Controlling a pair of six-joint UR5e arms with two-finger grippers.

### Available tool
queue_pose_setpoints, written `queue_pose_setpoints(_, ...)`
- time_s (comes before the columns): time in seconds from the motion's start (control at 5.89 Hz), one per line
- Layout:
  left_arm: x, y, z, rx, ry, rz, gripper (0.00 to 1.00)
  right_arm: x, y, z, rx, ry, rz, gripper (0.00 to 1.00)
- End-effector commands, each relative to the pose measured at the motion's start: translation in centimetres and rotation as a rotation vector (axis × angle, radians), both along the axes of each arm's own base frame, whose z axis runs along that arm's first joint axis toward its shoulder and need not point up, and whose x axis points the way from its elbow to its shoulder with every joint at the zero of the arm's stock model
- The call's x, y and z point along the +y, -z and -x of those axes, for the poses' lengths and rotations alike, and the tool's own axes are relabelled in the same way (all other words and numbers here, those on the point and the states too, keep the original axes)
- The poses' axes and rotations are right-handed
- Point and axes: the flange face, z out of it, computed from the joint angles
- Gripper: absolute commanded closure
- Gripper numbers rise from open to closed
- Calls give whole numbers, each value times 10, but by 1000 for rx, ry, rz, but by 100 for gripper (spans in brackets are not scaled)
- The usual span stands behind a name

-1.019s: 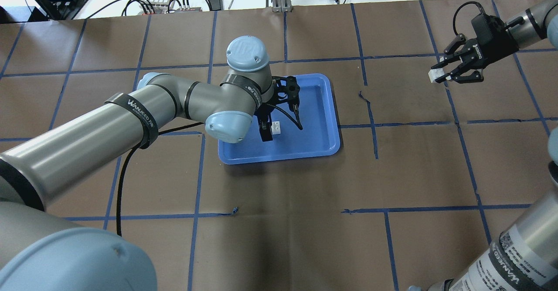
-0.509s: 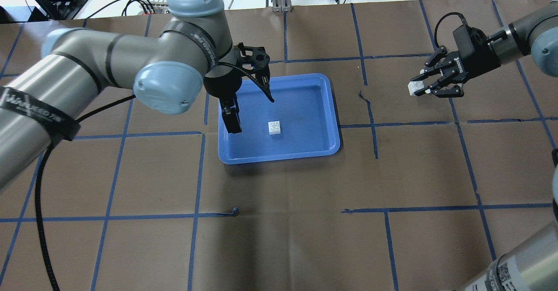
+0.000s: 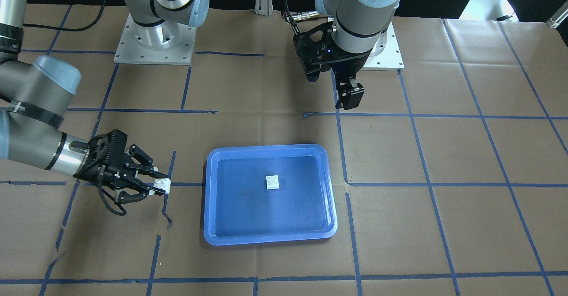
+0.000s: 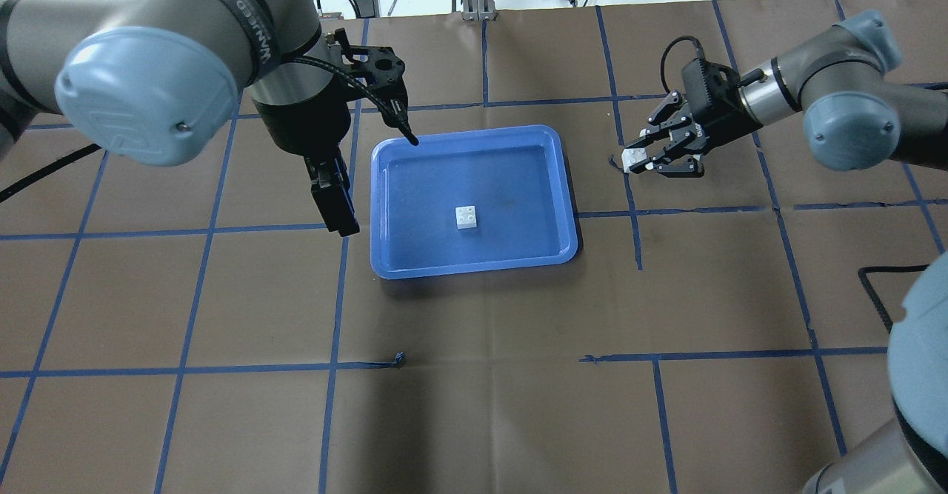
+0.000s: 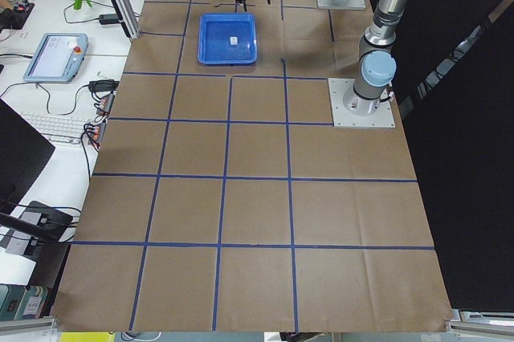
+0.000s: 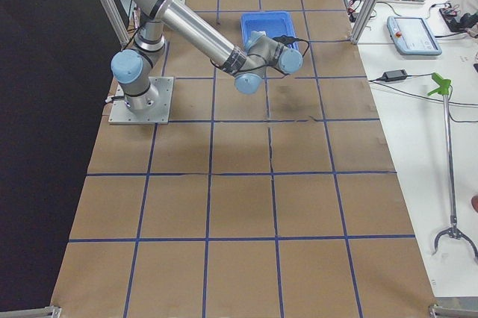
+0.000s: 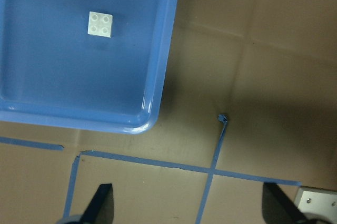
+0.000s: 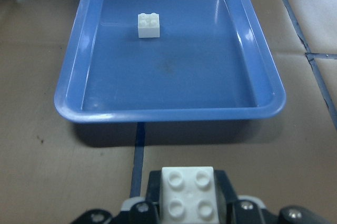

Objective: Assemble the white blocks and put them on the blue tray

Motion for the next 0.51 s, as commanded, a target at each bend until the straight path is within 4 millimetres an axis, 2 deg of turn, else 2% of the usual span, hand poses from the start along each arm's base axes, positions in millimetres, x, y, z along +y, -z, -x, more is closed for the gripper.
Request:
queue_pose_setpoints(0.0,9,-25,-32,-62,-264,51,1,18,5,-101,18,76,19,75)
queue_pose_setpoints(0.17,24,-36,-33,-79,-436,80,1,29,0,-144,4,143,24,75)
queue_pose_setpoints(0.34,32,-52,-37,-92,-634,126,1,41,13,-180,-4,120,13,74)
